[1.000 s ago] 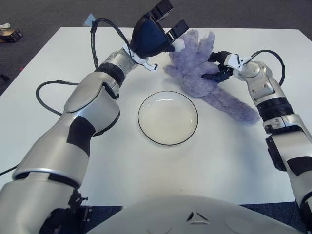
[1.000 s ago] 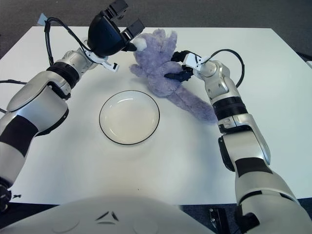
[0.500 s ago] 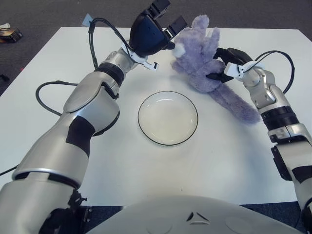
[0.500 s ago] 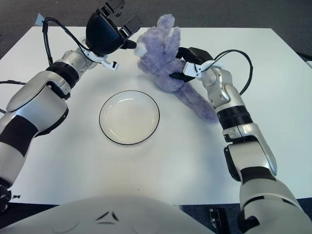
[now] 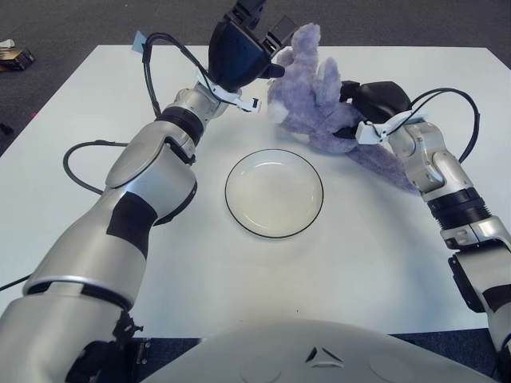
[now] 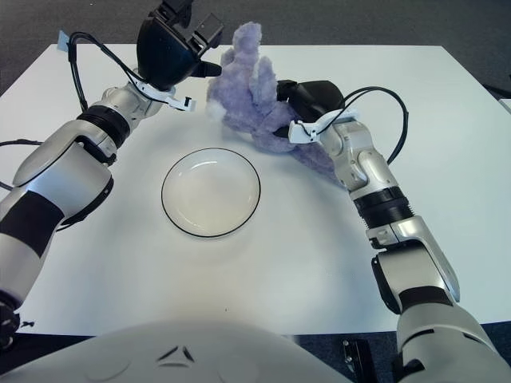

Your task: Put the doll into the plate.

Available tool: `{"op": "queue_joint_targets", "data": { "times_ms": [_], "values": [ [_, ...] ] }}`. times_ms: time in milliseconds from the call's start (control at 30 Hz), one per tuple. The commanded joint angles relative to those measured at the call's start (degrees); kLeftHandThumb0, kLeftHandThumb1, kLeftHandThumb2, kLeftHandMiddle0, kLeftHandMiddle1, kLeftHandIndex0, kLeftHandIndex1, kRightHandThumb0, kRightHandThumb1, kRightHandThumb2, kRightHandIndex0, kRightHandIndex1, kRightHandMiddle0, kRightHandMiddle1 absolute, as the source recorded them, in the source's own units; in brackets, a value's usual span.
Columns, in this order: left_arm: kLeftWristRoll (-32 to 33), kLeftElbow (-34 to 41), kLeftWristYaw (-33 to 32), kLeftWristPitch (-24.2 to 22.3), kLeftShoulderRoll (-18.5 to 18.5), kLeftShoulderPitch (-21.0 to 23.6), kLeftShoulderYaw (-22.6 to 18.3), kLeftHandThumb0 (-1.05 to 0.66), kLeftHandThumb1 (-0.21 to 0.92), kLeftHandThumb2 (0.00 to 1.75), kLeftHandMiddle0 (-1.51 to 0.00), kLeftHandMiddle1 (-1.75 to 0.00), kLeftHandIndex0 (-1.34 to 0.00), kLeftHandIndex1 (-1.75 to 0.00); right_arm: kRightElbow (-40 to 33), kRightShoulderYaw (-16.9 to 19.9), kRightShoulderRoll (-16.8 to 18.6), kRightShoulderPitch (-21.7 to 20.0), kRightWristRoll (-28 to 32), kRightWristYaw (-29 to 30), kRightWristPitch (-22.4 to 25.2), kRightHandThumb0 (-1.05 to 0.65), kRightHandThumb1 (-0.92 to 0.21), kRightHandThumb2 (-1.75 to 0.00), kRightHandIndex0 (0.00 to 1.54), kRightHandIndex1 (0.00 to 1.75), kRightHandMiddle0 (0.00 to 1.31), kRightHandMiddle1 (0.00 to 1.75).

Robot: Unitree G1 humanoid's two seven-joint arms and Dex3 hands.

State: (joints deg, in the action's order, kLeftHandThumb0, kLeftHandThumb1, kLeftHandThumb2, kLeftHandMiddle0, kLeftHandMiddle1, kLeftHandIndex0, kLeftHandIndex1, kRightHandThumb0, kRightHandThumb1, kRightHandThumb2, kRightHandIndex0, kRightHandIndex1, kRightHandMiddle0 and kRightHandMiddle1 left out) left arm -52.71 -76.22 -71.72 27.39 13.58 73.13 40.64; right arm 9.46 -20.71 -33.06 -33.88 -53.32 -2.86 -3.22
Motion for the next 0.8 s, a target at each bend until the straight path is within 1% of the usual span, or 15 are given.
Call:
{"op": "queue_joint_targets", "data": {
  "times_ms": [0,67,267,300,333,400,467,633,667,700,733,767],
  "values": [
    [7.27,0.97,10.28,6.90,0.37,-2.01,-5.79,-0.14,0.91,0.01,-0.70,-1.75,-0.58,-1.75,-2.17,-2.96,-2.83,2.09,-9.16,6.36,0.06,0.11,-0.58,-0.80,0.79,1.75,0.55,1.75],
    [8.79,1.40,12.79,8.00,0.56,-2.35,-7.03,-0.19,0.92,0.01,-0.69,-1.75,-0.57,-1.75,-2.27,-3.40,-3.04,2.32,-11.18,7.88,0.01,0.10,-0.61,-0.75,0.77,1.75,0.53,1.75],
    [10.32,2.56,16.26,8.78,0.78,-2.95,-8.89,-0.22,0.92,0.02,-0.68,-1.75,-0.55,-1.75,-2.25,-3.51,-2.90,2.62,-12.93,9.03,0.02,0.09,-0.63,-0.72,0.75,1.75,0.51,1.75],
    [14.25,3.13,21.19,9.92,0.14,-3.62,-11.80,-0.22,0.92,0.02,-0.68,-1.75,-0.55,-1.75,-2.89,-4.75,-3.90,2.64,-16.22,10.44,0.13,0.09,-0.63,-0.71,0.75,1.75,0.52,1.75],
    [17.16,3.58,24.92,10.74,-0.34,-4.14,-14.01,-0.25,0.92,0.05,-0.68,-1.75,-0.55,-1.75,-3.35,-5.64,-4.62,2.66,-18.69,11.50,0.20,0.06,-0.66,-0.66,0.73,1.75,0.52,1.75],
    [20.14,4.30,29.04,11.46,-0.79,-4.75,-16.37,-0.27,0.92,0.09,-0.68,-1.75,-0.55,-1.75,-3.74,-6.40,-5.21,2.70,-21.25,12.59,0.26,0.04,-0.69,-0.60,0.70,1.75,0.52,1.75],
    [20.61,4.90,30.25,11.38,-0.74,-5.01,-16.92,-0.29,0.92,0.11,-0.68,-1.75,-0.54,-1.75,-3.69,-6.30,-5.08,2.78,-21.66,12.76,0.26,0.03,-0.71,-0.57,0.69,1.75,0.51,1.75],
    [21.11,6.21,32.45,11.03,-0.69,-5.59,-18.19,-0.30,0.92,0.12,-0.68,-1.75,-0.54,-1.75,-3.65,-6.11,-4.89,2.92,-22.26,13.01,0.22,0.02,-0.73,-0.54,0.68,1.75,0.51,1.75],
    [27.15,6.69,40.54,11.04,-1.94,-6.04,-22.00,-0.30,0.92,0.12,-0.68,-1.75,-0.54,-1.75,-3.16,-6.91,-5.34,2.99,-24.95,15.76,1.02,0.02,-0.73,-0.54,0.68,1.75,0.51,1.75],
    [32.63,7.34,48.15,10.27,-3.05,-6.39,-25.43,-0.31,0.92,0.13,-0.68,-1.75,-0.53,-1.75,-2.69,-7.52,-5.67,3.08,-27.13,18.15,1.71,-0.12,-0.71,-0.60,0.65,1.75,0.50,1.69],
    [36.49,7.89,53.57,9.65,-3.79,-6.65,-27.80,-0.32,0.92,0.14,-0.67,-1.75,-0.51,-1.75,-2.36,-7.91,-5.87,3.16,-28.64,19.81,2.18,-0.21,-0.70,-0.65,0.63,1.75,0.49,1.65],
    [39.06,8.43,57.34,8.82,-4.25,-6.83,-29.35,-0.32,0.92,0.15,-0.67,-1.75,-0.50,-1.75,-2.13,-8.09,-5.95,3.23,-29.48,20.82,2.46,-0.25,-0.69,-0.66,0.63,1.75,0.49,1.64]
  ]
}}
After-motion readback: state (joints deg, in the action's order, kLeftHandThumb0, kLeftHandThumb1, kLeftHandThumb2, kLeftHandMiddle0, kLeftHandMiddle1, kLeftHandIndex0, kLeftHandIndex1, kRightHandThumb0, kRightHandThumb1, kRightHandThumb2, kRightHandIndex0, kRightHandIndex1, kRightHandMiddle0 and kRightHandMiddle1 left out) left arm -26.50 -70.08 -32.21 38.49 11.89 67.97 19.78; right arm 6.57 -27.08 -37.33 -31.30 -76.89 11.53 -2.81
